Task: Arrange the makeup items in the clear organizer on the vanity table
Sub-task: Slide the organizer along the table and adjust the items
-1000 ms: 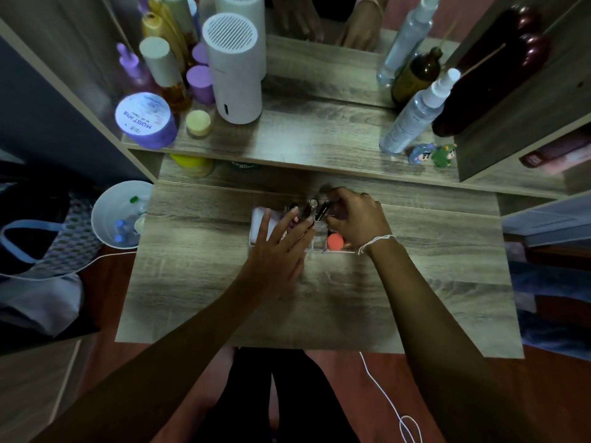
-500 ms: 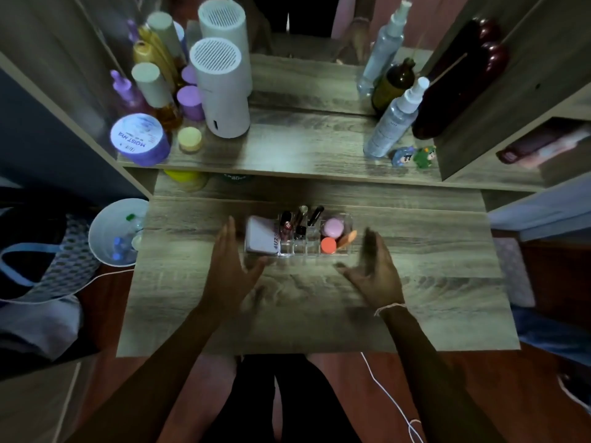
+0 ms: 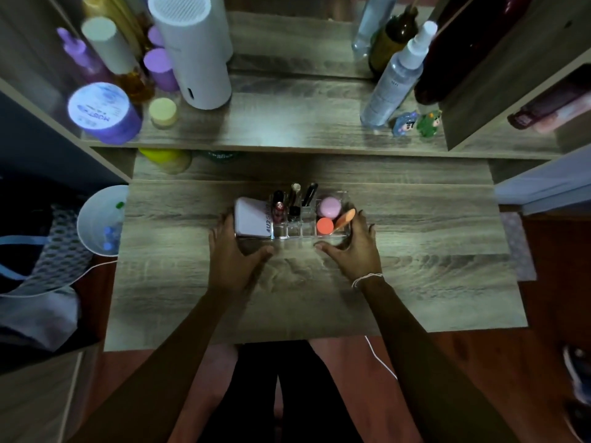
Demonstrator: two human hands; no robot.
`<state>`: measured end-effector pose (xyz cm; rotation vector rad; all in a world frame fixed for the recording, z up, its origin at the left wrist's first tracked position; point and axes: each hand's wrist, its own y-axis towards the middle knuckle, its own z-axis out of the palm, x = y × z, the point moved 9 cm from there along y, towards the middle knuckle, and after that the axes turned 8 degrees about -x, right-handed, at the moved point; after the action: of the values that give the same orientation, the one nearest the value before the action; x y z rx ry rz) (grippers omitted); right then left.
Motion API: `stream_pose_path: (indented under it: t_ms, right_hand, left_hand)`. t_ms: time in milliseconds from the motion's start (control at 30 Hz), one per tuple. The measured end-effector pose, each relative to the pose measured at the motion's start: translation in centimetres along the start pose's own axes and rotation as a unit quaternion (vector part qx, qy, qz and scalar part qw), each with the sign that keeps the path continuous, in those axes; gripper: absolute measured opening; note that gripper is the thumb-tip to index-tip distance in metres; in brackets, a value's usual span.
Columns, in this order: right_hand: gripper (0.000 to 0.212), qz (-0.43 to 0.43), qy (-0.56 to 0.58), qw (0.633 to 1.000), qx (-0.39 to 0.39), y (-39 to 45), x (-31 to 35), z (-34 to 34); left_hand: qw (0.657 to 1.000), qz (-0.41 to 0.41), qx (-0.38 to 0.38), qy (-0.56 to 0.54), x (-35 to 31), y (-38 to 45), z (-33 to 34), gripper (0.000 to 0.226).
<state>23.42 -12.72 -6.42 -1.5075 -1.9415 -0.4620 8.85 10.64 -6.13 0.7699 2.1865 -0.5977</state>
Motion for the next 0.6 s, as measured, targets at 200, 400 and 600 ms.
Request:
stream_pose_path:
  t_ms: [200, 400, 600]
  right_hand:
    - [0.094, -0.016, -0.003, 0.999, -0.037, 0.21, 0.14, -0.14]
    - [0.089, -0.028, -0.007, 0.998, -0.055, -0.03, 0.36, -0.34]
    - [0.086, -0.032, -0.001, 0.998, -0.059, -0.07, 0.36, -0.51]
  left_hand:
    - [1.000, -0.005, -0.022, 0.000, -0.10, 0.13, -0.12, 0.093]
    - [0.999, 0.009, -0.033, -0.008, -0.44, 0.13, -0.47, 0.087]
    - [1.000, -0.006, -0.012, 0.000, 0.01, 0.42, 0.20, 0.089]
